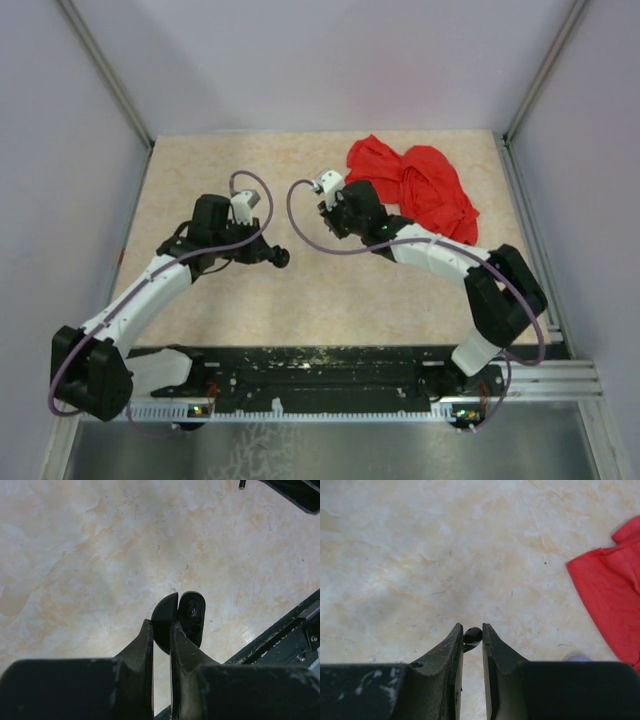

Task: Insert the wireless bluetooth earbuds into the charging case
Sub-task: Pick up the earbud from the center of the board, then place the earbud in the charging case.

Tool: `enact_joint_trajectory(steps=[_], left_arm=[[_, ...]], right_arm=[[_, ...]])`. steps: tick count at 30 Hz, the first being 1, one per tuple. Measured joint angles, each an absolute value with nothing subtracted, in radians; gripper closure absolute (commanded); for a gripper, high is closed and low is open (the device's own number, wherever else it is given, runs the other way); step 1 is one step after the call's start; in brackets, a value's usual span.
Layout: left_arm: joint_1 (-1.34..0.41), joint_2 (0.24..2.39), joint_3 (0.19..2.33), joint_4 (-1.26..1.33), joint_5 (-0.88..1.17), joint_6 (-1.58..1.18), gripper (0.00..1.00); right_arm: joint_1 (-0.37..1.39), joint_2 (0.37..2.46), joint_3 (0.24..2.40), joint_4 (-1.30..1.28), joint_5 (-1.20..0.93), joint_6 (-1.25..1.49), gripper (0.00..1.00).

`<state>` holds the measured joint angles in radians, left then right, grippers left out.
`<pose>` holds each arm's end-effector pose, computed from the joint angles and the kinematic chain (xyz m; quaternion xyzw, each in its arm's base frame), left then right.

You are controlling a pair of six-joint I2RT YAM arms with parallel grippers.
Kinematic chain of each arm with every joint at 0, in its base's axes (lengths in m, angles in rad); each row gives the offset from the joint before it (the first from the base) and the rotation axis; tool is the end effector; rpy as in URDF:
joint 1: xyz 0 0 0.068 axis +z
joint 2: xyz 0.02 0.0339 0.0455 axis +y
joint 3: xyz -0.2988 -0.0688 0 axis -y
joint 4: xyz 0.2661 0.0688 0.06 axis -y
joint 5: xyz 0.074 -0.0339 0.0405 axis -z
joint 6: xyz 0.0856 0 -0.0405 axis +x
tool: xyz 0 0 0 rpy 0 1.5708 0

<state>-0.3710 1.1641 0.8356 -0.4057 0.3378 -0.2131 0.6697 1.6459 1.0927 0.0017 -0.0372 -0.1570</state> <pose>0.2580 -0.1308 0.2552 0.1391 0.8926 -0.2624 0.3392 0.3400 0.2733 0.2391 -0.3589 0.7956 0.1394 0.4677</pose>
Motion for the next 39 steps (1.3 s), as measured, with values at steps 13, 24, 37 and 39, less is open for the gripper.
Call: enact_joint_trajectory(steps=[13, 24, 37, 39], left_arm=[[-0.477, 1.276, 0.900, -0.347, 0.327, -0.255, 1.00], [-0.551, 1.289, 0.952, -0.340, 0.263, -0.244, 1.00], [-0.680, 1.317, 1.021, -0.382, 0.090, -0.202, 1.00], [-0.685, 1.324, 1.026, -0.394, 0.078, -0.200, 1.00]], right_arm=[[0.886, 1.341, 0.833, 0.263, -0.009, -0.279, 0.88], [0.976, 1.289, 0.719, 0.416, -0.049, -0.393, 0.89], [1.033, 1.289, 0.630, 0.568, -0.037, -0.569, 0.93], [1.034, 1.289, 0.628, 0.574, -0.025, -0.586, 0.93]])
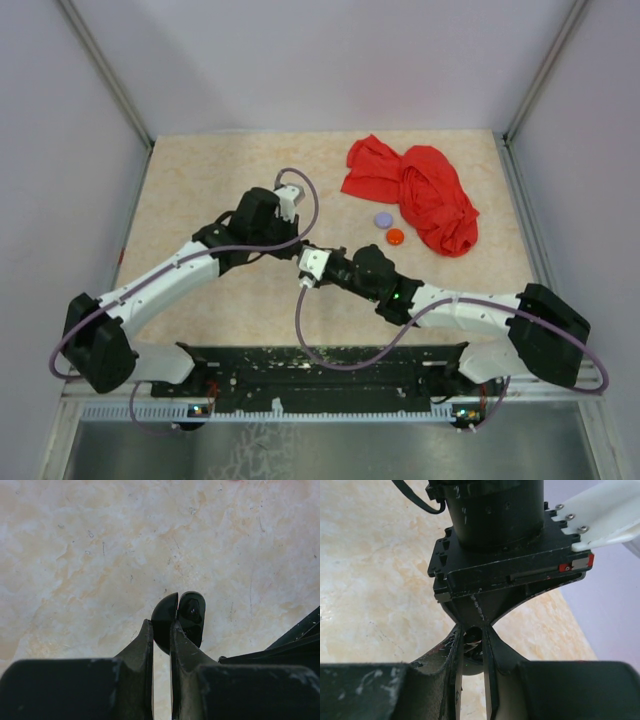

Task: Insert the wireless bluetooth earbuds into the charging case
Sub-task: Place the earbud in the charging case.

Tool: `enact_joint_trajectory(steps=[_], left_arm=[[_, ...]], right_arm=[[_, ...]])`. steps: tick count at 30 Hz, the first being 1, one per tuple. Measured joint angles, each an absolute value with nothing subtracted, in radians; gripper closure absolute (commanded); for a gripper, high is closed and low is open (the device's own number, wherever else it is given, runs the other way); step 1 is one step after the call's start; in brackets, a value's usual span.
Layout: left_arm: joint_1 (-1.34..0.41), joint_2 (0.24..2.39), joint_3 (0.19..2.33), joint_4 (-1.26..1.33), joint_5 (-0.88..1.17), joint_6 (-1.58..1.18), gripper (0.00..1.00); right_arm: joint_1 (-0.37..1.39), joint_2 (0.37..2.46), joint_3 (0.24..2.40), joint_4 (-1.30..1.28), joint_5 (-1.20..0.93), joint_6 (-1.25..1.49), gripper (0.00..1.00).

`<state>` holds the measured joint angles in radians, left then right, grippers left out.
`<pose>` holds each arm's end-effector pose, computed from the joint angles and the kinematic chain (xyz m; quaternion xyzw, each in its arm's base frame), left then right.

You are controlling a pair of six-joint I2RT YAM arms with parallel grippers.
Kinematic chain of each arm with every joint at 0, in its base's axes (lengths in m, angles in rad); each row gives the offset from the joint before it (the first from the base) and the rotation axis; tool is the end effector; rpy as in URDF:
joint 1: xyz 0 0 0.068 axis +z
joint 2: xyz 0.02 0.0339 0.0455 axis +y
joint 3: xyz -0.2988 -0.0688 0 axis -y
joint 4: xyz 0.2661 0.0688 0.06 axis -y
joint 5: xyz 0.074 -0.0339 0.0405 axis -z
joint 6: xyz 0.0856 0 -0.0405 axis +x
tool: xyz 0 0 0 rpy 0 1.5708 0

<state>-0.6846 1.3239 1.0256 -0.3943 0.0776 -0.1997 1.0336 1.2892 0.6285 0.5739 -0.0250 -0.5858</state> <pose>0.2604 -0.2211 0.2806 0.2332 0.8740 -0.2135 0.3689 0.1736 0.2957 0.2708 -0.5395 0.5022 0.1590 0.6568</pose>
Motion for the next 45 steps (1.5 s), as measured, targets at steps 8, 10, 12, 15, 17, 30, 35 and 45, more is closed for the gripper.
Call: enact_joint_trajectory(steps=[8, 10, 12, 15, 17, 30, 35, 45], left_arm=[[-0.701, 1.332, 1.038, -0.413, 0.063, -0.185, 1.00], [-0.701, 1.332, 1.038, -0.413, 0.063, -0.185, 1.00], [-0.701, 1.331, 1.038, -0.413, 0.063, -0.185, 1.00], [-0.701, 1.327, 1.039, -0.414, 0.065, -0.184, 1.00], [-0.701, 1.323, 1.039, -0.414, 0.072, -0.184, 1.00], [-0.701, 1.301, 1.042, -0.418, 0.097, -0.184, 1.00], [-0.701, 1.301, 1.049, -0.422, 0.105, -0.184, 1.00], [-0.701, 1.290, 1.049, -0.436, 0.107, -0.184, 1.00]], right_arm=[[1.034, 1.289, 0.628, 0.593, 0.005, -0.633, 0.92], [1.034, 1.289, 0.628, 0.595, 0.008, -0.640, 0.92], [1.034, 1.290, 0.628, 0.596, 0.010, -0.646, 0.92], [1.034, 1.291, 0.628, 0.598, 0.011, -0.653, 0.92], [1.034, 1.293, 0.628, 0.599, 0.012, -0.655, 0.92], [1.034, 1.314, 0.628, 0.599, 0.029, -0.690, 0.92], [1.036, 1.328, 0.628, 0.600, 0.037, -0.707, 0.91], [1.046, 1.330, 0.628, 0.601, 0.032, -0.742, 0.88]])
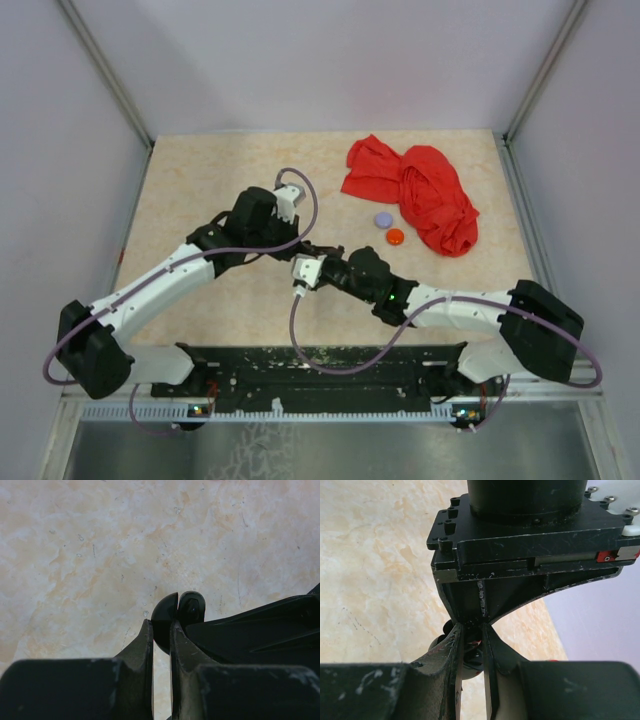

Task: Insert the wireless bluetooth earbuds into the charging case
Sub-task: Place the earbud in the charging case.

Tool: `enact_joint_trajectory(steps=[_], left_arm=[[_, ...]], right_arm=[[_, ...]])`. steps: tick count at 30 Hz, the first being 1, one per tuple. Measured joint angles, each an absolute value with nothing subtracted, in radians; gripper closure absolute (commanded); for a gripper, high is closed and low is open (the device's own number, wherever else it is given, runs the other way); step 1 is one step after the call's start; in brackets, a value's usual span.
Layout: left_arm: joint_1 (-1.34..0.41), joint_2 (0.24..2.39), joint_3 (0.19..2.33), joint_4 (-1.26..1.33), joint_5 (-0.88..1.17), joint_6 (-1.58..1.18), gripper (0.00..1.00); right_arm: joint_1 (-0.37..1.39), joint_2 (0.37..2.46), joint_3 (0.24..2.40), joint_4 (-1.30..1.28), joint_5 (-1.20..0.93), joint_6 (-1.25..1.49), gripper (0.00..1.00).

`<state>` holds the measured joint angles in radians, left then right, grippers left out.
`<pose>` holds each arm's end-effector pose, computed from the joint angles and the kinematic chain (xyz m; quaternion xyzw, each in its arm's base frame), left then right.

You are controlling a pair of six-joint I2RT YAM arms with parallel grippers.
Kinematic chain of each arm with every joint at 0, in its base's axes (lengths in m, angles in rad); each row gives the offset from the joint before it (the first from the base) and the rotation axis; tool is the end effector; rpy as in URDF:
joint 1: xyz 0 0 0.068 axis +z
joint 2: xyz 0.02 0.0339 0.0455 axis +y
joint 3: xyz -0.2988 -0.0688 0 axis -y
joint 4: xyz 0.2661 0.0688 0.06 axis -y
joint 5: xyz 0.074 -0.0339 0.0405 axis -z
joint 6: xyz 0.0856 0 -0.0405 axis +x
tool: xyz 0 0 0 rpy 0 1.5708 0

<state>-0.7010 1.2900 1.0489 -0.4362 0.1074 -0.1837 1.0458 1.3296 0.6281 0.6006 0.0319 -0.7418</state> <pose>0.2493 -0.2224 0.2956 0.2528 0.8647 -0.2284 0.3692 0.1775 0.3009 0.2617 -0.5715 0.4730 0.0898 0.6645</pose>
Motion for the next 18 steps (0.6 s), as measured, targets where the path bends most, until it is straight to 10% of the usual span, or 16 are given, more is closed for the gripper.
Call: enact_joint_trajectory(steps=[18], left_arm=[[-0.701, 1.306, 1.082, -0.494, 0.126, -0.184, 1.00]], right_arm=[[1.052, 1.309, 0.601, 0.593, -0.039, -0.852, 0.86]])
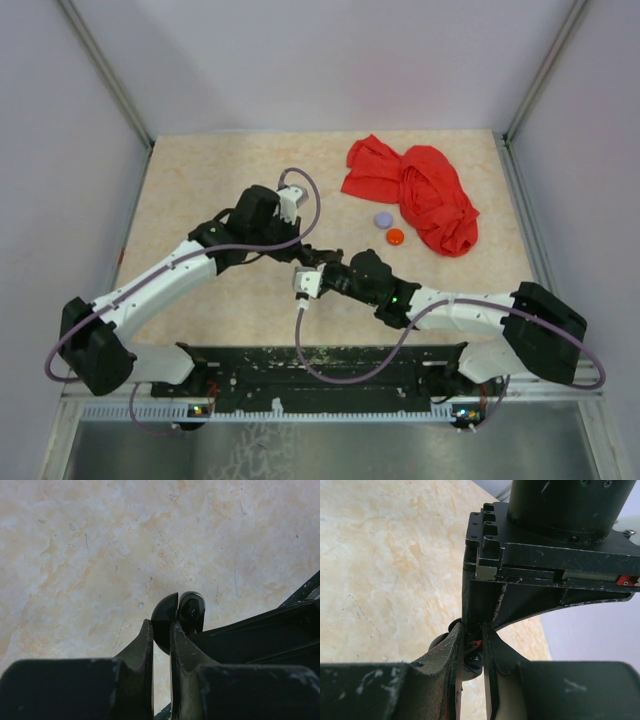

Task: Insert the wireless bluetooth earbuds into the charging case
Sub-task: Place the earbud in the charging case.

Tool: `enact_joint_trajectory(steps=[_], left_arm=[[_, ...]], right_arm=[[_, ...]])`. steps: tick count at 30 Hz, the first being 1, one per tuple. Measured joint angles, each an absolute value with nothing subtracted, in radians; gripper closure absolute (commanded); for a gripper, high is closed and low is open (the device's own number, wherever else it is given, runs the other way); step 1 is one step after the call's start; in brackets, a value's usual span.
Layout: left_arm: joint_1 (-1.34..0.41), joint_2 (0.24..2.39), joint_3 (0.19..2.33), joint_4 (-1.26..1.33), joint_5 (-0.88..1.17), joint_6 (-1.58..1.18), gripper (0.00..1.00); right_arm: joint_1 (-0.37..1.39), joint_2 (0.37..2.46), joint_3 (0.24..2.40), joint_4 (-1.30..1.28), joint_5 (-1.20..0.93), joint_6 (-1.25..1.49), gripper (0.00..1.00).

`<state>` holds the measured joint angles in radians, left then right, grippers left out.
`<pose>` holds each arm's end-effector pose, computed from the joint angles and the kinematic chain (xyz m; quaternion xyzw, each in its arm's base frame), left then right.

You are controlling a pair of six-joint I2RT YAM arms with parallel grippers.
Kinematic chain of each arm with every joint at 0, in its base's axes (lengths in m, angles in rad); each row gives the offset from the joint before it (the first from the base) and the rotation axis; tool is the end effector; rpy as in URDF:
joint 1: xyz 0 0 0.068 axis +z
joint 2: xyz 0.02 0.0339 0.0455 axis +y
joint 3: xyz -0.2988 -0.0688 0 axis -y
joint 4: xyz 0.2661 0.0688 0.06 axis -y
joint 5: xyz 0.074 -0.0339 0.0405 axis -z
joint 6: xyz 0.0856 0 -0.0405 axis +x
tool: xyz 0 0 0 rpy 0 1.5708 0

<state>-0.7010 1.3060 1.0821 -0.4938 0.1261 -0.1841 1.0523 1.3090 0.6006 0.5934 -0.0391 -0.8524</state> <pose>0.2485 -0.2238 0.2968 0.2574 0.8718 -0.2287 0.3486 0.1667 0.2989 0.2562 -0.6157 0.4222 0.0809 0.6604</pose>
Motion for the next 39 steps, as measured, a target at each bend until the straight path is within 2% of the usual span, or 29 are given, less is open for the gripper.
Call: enact_joint_trajectory(steps=[11, 22, 28, 39], left_arm=[[-0.701, 1.327, 1.086, -0.505, 0.126, -0.223, 1.00], [-0.698, 1.332, 1.086, -0.480, 0.132, -0.266, 1.00], [-0.697, 1.333, 1.086, -0.470, 0.154, -0.271, 1.00], [-0.694, 1.337, 1.119, -0.513, 0.154, -0.269, 1.00]], right_arm=[[1.076, 1.317, 0.601, 0.576, 0.017, -0.883, 0.85], [1.108, 1.364, 0.538, 0.776, 0.135, -0.900, 0.91], [1.109, 1.369, 0.508, 0.847, 0.142, -0.907, 0.92], [1.085, 1.329, 0.509, 0.792, 0.072, -0.905, 0.91]])
